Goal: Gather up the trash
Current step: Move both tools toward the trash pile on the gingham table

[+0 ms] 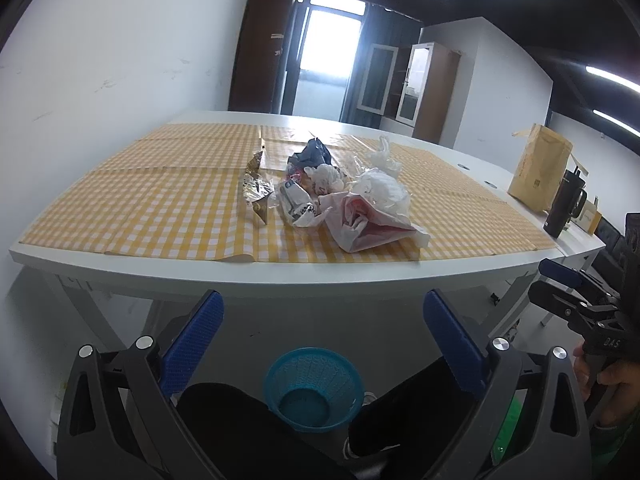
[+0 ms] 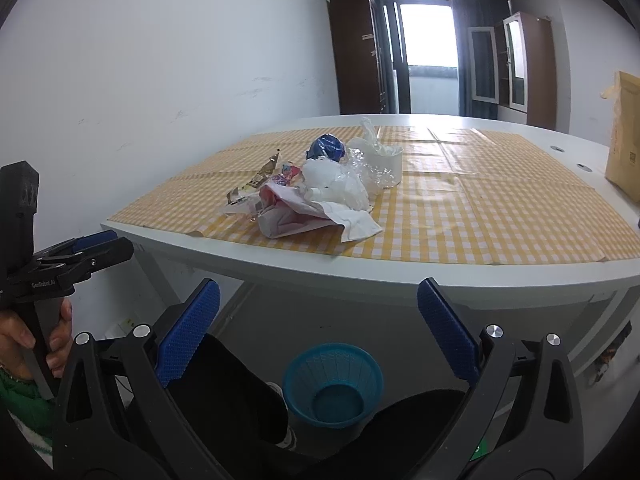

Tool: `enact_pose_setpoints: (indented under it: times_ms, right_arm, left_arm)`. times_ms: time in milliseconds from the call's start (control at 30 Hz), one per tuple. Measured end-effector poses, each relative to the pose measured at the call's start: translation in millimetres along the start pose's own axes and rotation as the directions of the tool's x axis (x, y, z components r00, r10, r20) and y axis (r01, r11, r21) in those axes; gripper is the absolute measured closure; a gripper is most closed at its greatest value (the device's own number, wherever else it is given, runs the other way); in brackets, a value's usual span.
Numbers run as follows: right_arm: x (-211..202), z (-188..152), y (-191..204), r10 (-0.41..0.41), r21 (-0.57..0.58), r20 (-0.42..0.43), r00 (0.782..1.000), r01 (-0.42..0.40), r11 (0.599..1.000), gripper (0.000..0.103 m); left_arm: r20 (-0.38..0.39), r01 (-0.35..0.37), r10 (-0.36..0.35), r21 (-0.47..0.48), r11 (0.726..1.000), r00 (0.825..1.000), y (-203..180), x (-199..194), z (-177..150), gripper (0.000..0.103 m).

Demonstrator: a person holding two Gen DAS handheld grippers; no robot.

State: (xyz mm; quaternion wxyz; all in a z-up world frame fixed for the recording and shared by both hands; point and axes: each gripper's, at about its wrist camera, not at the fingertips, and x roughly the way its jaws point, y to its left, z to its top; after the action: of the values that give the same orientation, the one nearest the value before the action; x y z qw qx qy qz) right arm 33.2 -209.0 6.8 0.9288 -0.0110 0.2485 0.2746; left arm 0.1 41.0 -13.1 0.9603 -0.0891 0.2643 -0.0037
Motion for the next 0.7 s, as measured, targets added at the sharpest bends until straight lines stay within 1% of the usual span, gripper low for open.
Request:
enact_pose_setpoints:
  times_ms: [400, 567, 700]
  right_arm:
    - [9.5, 9.2, 0.0, 0.025, 0.000, -0.001, 1.000, -0.025, 1.000, 0.009]
    - [16.6, 14.5, -1.4, 0.037, -0.002, -0.008, 0.999, -0.037, 0.999, 0.009]
    - [23.4, 19.5, -3.6, 0.039, -0.003, -0.012, 0.999, -0.039, 0.999, 0.009]
  left_arm:
    - [0.017, -0.011, 0.011, -0.028, 1.000, 1.000, 8.3, 5.7, 6.6, 0.006]
    - [0.009, -0.003, 0.003, -0.070, 0.998, 1.000, 15.4, 10.7, 11.5, 0.006]
    - [0.011, -0.025, 0.026, -0.052, 0.998, 1.000, 15.3, 16.0, 15.8, 0.006]
